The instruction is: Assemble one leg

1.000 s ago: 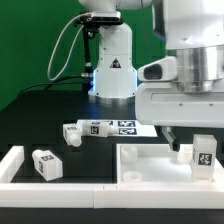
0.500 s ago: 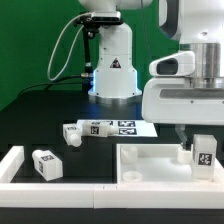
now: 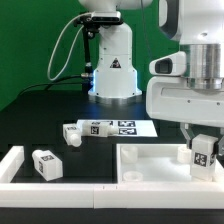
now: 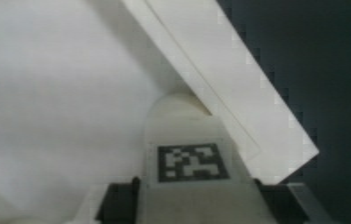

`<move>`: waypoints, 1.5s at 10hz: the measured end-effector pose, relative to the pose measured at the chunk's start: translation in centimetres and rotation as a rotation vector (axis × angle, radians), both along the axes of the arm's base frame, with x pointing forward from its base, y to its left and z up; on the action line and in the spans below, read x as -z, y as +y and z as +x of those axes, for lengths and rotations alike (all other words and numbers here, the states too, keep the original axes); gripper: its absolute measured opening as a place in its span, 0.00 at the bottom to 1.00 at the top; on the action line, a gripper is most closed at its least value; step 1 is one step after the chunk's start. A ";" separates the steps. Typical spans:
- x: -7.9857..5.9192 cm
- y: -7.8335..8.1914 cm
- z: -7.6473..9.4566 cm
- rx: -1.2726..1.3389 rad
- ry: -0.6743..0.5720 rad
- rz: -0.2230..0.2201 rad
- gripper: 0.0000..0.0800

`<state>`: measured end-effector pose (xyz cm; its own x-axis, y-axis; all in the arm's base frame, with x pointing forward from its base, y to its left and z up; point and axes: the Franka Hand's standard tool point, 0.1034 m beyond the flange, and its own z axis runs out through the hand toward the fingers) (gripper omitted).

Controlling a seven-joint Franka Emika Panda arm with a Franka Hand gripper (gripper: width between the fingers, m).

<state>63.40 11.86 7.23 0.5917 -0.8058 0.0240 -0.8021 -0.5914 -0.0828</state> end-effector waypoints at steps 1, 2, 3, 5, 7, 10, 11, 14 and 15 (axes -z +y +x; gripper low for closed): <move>0.1 0.1 0.3 0.212 0.001 0.041 0.36; 0.1 0.2 0.4 0.461 -0.002 0.095 0.36; 0.2 0.2 0.5 0.663 -0.002 0.146 0.36; 0.2 0.3 0.5 0.698 0.003 0.154 0.43; 0.2 0.2 0.5 0.609 -0.004 0.143 0.60; 0.3 -0.1 0.1 0.073 -0.024 0.078 0.80; 0.4 0.3 -0.1 0.035 -0.024 0.074 0.81; 0.3 -0.1 0.0 -0.253 -0.039 0.031 0.81; -0.1 -0.4 0.6 -0.497 -0.054 -0.028 0.81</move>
Offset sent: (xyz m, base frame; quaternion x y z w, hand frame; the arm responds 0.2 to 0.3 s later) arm 0.0185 -0.0040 0.0135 0.0459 -0.0022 0.2173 0.9750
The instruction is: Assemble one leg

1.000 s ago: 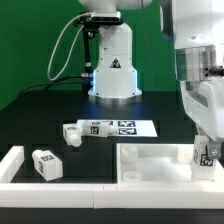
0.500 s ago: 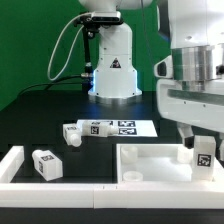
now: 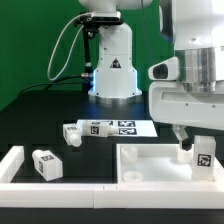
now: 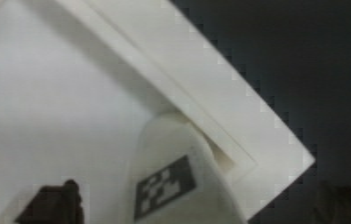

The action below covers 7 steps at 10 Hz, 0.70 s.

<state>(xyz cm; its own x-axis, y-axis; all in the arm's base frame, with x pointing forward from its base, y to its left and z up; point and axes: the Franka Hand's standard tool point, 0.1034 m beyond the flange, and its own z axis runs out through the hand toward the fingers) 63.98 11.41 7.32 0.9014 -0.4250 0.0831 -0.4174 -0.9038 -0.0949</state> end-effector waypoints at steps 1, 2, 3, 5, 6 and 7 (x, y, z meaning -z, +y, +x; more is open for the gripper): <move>-0.4 -0.2 0.6 -0.174 -0.017 -0.038 0.81; -0.3 -0.1 0.5 -0.142 -0.016 -0.033 0.81; -0.2 -0.1 0.5 -0.129 -0.015 -0.031 0.66; -0.2 -0.3 0.4 -0.056 -0.010 -0.022 0.36; -0.1 -0.4 0.4 0.022 -0.006 -0.012 0.36; -0.1 -0.5 0.4 0.113 -0.001 -0.003 0.36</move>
Offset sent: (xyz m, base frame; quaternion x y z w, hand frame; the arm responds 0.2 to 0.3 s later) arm 0.0000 0.0000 0.0000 0.0000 0.0000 0.0000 1.0000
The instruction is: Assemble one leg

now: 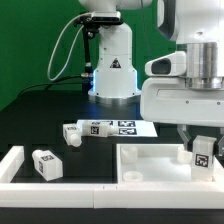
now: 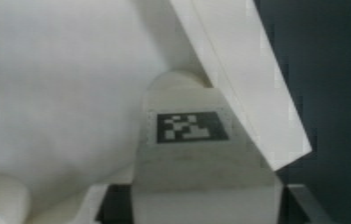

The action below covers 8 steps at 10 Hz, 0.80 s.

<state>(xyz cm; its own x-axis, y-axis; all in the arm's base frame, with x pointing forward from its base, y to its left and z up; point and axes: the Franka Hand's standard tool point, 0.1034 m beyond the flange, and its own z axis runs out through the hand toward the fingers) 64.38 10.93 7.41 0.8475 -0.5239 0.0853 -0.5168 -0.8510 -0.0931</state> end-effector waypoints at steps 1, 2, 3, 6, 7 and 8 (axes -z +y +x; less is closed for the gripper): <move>0.0 -0.1 0.0 0.120 0.006 0.011 0.36; 0.1 -0.2 -0.2 0.307 0.023 0.039 0.36; 0.1 -0.4 -0.3 0.521 0.048 0.083 0.36; 0.1 0.3 -0.5 1.084 0.125 0.211 0.36; 0.1 0.3 -0.4 1.146 0.128 0.216 0.36; 0.1 0.2 -0.4 1.126 0.126 0.213 0.36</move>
Offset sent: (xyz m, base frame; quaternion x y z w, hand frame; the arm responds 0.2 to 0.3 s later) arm 0.0023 0.0143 -0.0016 0.0233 -0.0746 0.5187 0.8514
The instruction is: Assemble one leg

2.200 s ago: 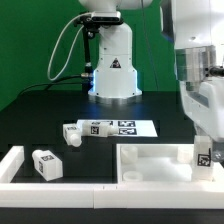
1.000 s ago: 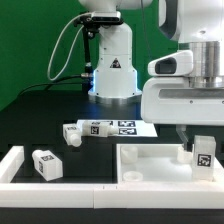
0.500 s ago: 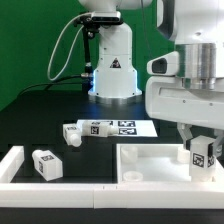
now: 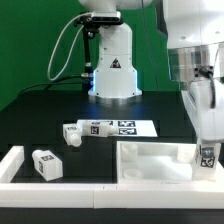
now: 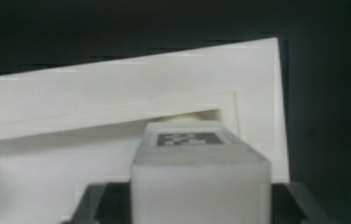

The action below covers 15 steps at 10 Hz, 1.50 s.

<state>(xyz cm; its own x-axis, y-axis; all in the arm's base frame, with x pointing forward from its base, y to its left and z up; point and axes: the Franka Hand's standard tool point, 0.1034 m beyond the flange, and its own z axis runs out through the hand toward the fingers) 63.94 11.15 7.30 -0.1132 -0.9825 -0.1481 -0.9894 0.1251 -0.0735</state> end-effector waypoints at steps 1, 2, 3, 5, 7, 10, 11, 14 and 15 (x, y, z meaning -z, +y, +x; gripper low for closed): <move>0.0 0.0 0.0 -0.024 -0.003 -0.002 0.46; 0.0 -0.1 0.0 -0.133 -0.021 -0.018 0.46; 0.0 -0.1 0.0 -0.337 -0.054 -0.039 0.69; 0.2 0.8 -0.3 -0.588 -0.092 -0.065 0.79; 0.3 0.9 -0.5 -0.689 -0.114 -0.085 0.81; 0.3 0.5 -0.4 -1.068 -0.141 -0.156 0.81; 0.1 0.7 -0.2 -1.262 -0.145 -0.200 0.81; 0.1 0.8 -0.2 -1.277 -0.147 -0.205 0.66; 0.2 0.4 -0.2 -1.274 -0.141 -0.206 0.47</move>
Offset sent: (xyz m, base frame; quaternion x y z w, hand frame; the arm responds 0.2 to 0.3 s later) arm -0.0112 0.0167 0.0029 -0.0061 -0.0426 -0.4153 0.9087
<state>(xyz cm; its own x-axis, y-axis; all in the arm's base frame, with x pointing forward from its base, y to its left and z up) 63.71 11.57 7.09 0.9159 -0.3926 0.0842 -0.3852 -0.9183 -0.0914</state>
